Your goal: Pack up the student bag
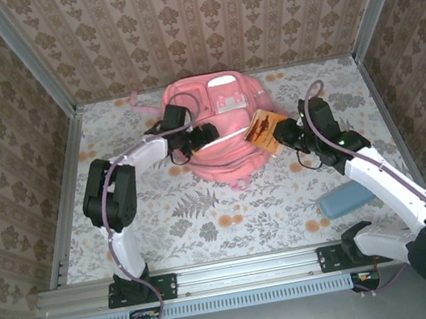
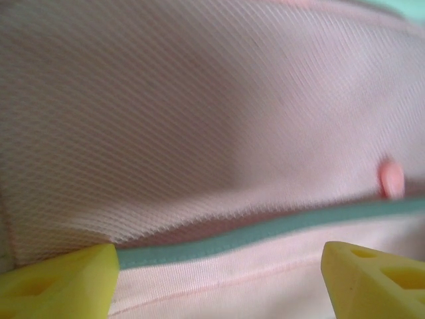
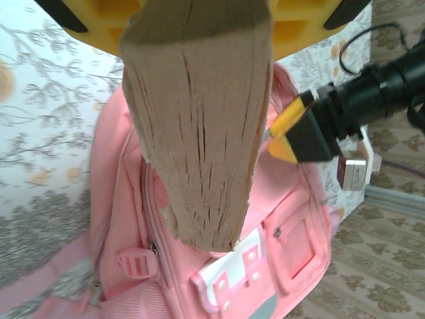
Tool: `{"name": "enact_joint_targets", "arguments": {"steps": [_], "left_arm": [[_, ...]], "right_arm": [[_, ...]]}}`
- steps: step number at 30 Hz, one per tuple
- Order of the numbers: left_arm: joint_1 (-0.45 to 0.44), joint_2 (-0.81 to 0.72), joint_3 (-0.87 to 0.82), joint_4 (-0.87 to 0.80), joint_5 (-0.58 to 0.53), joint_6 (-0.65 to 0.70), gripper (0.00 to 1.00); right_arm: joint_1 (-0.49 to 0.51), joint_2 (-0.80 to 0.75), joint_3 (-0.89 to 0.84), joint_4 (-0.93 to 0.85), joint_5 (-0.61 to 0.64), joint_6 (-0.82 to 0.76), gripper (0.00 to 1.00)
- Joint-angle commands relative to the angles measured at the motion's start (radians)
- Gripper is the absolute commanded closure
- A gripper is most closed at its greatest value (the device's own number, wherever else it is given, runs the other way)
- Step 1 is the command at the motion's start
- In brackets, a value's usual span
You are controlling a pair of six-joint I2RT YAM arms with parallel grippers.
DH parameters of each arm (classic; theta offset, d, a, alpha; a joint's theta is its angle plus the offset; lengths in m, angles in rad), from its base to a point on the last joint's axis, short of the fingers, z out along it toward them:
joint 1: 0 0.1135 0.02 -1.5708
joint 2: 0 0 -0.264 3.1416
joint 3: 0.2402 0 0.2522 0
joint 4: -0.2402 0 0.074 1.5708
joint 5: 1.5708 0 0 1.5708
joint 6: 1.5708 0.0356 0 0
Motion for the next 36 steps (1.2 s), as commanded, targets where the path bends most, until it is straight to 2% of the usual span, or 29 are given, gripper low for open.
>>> {"name": "enact_joint_targets", "arguments": {"steps": [1, 6, 10, 15, 20, 27, 34, 36], "left_arm": [[-0.092, -0.016, -0.058, -0.059, 0.065, -0.068, 0.19], [-0.162, -0.085, 0.039, -0.242, -0.083, 0.075, 0.19], [-0.235, -0.107, 0.155, -0.398, -0.241, 0.278, 0.18], [-0.321, -0.056, 0.278, -0.516, -0.404, 0.500, 0.19], [-0.382, 0.030, 0.372, -0.546, -0.502, 0.671, 0.28], [-0.393, 0.179, 0.533, -0.617, -0.517, 0.773, 0.35], [-0.399, 0.307, 0.656, -0.680, -0.605, 0.812, 0.35], [-0.399, 0.331, 0.677, -0.689, -0.638, 0.814, 0.38]], "right_arm": [[-0.034, -0.052, 0.013, -0.092, 0.069, -0.062, 0.84], [-0.089, -0.098, 0.008, -0.138, 0.069, -0.087, 0.84], [-0.143, -0.153, 0.010, -0.173, 0.058, -0.106, 0.84], [-0.197, -0.185, 0.016, -0.213, 0.041, -0.123, 0.84], [-0.236, -0.189, 0.001, -0.213, 0.004, -0.119, 0.84], [-0.260, -0.199, -0.011, -0.207, -0.025, -0.108, 0.84], [-0.263, -0.202, -0.021, -0.198, -0.037, -0.099, 0.84], [-0.263, -0.202, -0.024, -0.191, -0.045, -0.095, 0.83]]}}
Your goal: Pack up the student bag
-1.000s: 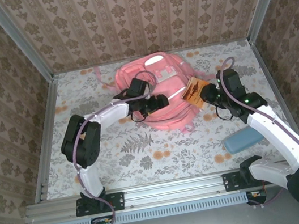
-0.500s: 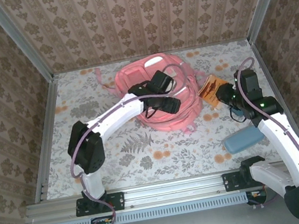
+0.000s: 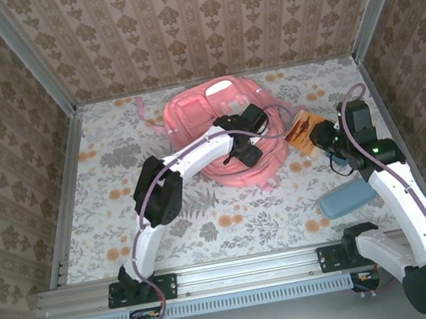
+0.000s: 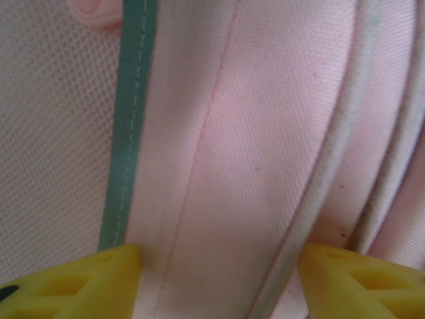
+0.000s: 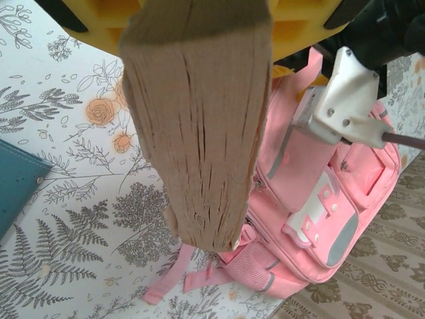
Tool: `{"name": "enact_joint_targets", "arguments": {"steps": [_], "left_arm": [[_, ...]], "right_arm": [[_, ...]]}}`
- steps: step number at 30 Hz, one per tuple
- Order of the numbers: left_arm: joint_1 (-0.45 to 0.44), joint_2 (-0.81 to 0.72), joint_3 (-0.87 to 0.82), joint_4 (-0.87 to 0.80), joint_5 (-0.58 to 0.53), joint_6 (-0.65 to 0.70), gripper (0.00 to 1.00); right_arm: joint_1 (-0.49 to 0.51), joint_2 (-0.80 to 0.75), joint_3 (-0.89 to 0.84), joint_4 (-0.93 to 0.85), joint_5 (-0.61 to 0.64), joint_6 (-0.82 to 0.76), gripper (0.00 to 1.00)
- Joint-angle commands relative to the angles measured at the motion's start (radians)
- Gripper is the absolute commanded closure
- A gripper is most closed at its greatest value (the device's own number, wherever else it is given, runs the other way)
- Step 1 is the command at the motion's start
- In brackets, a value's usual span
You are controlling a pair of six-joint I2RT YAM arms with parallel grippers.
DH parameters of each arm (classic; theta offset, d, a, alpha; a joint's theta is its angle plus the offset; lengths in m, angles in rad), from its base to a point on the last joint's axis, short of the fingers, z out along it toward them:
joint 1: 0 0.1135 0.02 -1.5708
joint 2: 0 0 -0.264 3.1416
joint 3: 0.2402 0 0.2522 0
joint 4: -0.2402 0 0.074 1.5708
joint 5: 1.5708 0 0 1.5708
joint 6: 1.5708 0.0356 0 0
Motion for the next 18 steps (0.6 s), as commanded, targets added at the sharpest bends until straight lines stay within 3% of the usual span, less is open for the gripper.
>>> {"name": "enact_joint_targets", "arguments": {"steps": [1, 9, 18], "left_arm": [[-0.001, 0.029, 0.062, -0.064, -0.082, 0.049, 0.40], [-0.004, -0.012, 0.094, -0.049, -0.137, 0.055, 0.71], [-0.004, -0.238, -0.011, 0.169, -0.255, 0.050, 0.93]], "right_arm": [[-0.007, -0.023, -0.008, 0.041, -0.033, 0.006, 0.83], [-0.009, -0.045, -0.018, 0.041, -0.024, 0.013, 0.83], [-0.008, -0.123, -0.031, 0.005, 0.011, 0.001, 0.80]]}}
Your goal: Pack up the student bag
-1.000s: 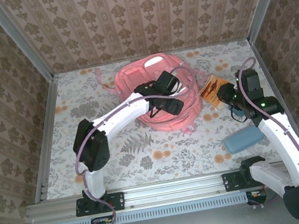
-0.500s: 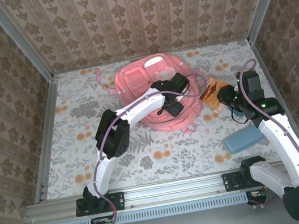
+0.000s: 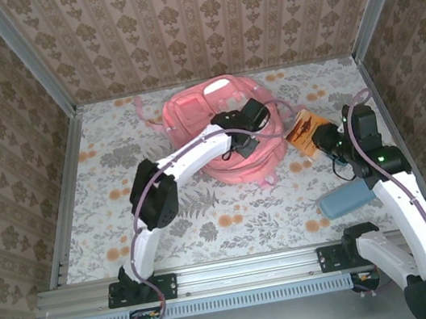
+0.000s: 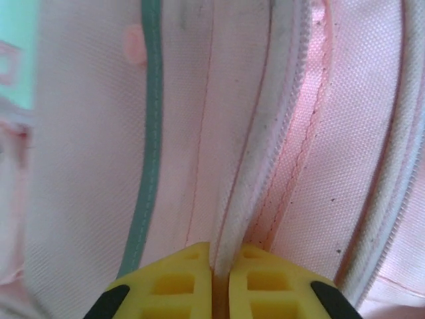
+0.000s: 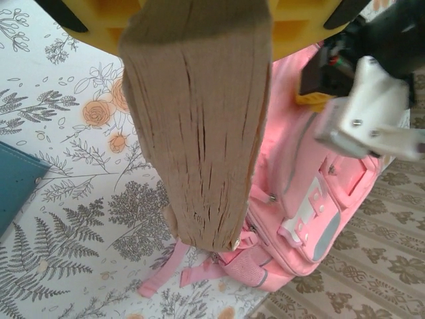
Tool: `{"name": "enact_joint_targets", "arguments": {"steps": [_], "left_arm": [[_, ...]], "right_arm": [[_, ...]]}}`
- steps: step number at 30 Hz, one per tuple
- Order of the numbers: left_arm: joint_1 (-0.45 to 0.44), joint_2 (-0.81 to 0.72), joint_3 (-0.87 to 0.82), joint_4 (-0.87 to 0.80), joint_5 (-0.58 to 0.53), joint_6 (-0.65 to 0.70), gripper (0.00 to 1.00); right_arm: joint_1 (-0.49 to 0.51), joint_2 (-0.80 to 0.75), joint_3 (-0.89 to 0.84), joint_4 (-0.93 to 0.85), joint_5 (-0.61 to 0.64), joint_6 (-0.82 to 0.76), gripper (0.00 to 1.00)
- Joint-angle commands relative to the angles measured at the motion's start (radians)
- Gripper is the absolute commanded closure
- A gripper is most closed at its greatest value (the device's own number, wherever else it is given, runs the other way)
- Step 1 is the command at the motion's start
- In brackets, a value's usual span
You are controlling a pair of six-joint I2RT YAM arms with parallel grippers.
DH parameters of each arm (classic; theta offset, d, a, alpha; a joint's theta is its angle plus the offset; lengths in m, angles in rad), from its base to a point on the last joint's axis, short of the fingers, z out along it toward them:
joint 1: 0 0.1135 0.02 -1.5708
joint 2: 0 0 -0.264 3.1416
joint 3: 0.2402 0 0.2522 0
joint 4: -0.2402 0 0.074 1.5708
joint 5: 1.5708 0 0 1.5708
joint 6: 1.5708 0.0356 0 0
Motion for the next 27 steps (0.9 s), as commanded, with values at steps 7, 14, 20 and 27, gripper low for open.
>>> {"name": "enact_joint_targets", "arguments": {"steps": [7, 14, 20, 27], "left_arm": [[0.007, -0.287, -0.094, 0.359, -0.241, -0.013, 0.98], [0.006, -0.331, -0.122, 0.503, -0.264, -0.039, 0.99], [-0.003, -0.329, -0.114, 0.509, -0.258, -0.060, 1.00], [-0.002, -0.373, -0.128, 0.518, -0.278, -0.098, 1.00]], "right_arm": [[-0.003, -0.082, -0.003, 0.045, -0.142, -0.002, 0.79], [0.006, -0.071, -0.087, 0.201, -0.316, 0.137, 0.79], [0.093, 0.036, -0.174, 0.440, -0.349, 0.309, 0.80], [0.265, 0.224, -0.187, 0.768, -0.154, 0.424, 0.80]]}}
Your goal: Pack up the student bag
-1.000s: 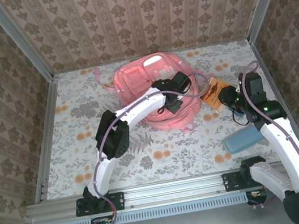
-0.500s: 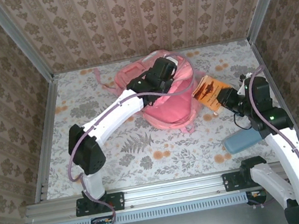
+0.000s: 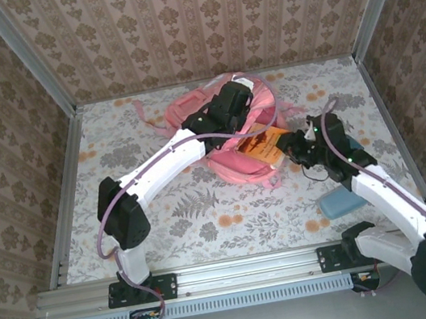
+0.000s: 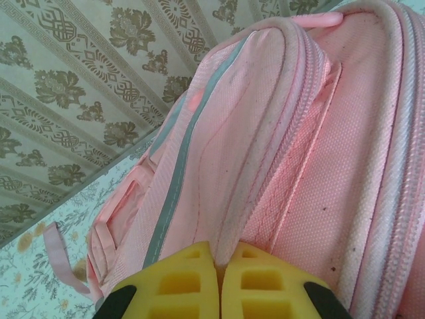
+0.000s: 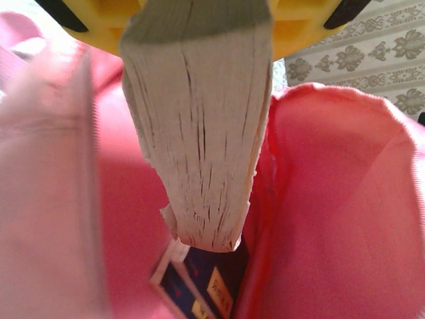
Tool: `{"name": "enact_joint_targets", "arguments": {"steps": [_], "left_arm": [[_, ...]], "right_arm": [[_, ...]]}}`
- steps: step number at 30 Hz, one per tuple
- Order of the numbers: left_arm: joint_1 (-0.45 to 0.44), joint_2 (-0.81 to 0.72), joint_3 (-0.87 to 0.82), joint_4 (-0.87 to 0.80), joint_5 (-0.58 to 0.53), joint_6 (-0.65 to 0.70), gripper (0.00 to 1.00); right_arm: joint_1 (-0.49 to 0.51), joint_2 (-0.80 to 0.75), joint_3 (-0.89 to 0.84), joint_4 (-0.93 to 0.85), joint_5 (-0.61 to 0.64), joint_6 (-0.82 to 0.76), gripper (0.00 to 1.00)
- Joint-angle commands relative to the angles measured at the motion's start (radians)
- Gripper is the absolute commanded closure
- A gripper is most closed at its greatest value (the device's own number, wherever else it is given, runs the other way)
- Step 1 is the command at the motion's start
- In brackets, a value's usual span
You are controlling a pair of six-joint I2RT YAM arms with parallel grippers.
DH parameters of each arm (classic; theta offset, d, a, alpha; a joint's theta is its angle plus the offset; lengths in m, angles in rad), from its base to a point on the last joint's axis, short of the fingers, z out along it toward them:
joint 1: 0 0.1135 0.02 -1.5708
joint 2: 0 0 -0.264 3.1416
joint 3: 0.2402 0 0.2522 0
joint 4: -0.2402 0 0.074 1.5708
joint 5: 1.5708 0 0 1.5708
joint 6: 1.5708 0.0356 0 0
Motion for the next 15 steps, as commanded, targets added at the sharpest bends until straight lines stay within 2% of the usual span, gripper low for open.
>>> {"name": "enact_joint_targets", "arguments": {"steps": [1, 5, 8, 9, 11, 15], "left_arm": [[-0.007, -0.115, 0.016, 0.168, -0.067, -0.046, 1.00], [-0.006, -0.139, -0.003, 0.180, -0.074, -0.048, 1.00], [-0.001, -0.157, -0.016, 0.184, -0.068, -0.057, 1.00], [0.001, -0.161, -0.022, 0.186, -0.065, -0.063, 1.00], [0.010, -0.167, -0.029, 0.185, -0.043, -0.078, 1.00], [0.032, -0.173, -0.049, 0.170, -0.019, -0.117, 1.00]], "right_arm": [[0.065, 0.060, 0.019, 0.283, 0.136, 0.083, 0.80], [0.109, 0.194, 0.045, 0.373, 0.292, 0.129, 0.80], [0.125, 0.316, 0.093, 0.433, 0.354, 0.154, 0.80], [0.130, 0.351, 0.110, 0.444, 0.367, 0.169, 0.80], [0.157, 0.458, 0.121, 0.600, 0.401, 0.142, 0.80], [0.183, 0.634, 0.214, 0.673, 0.390, 0.169, 0.79]]}}
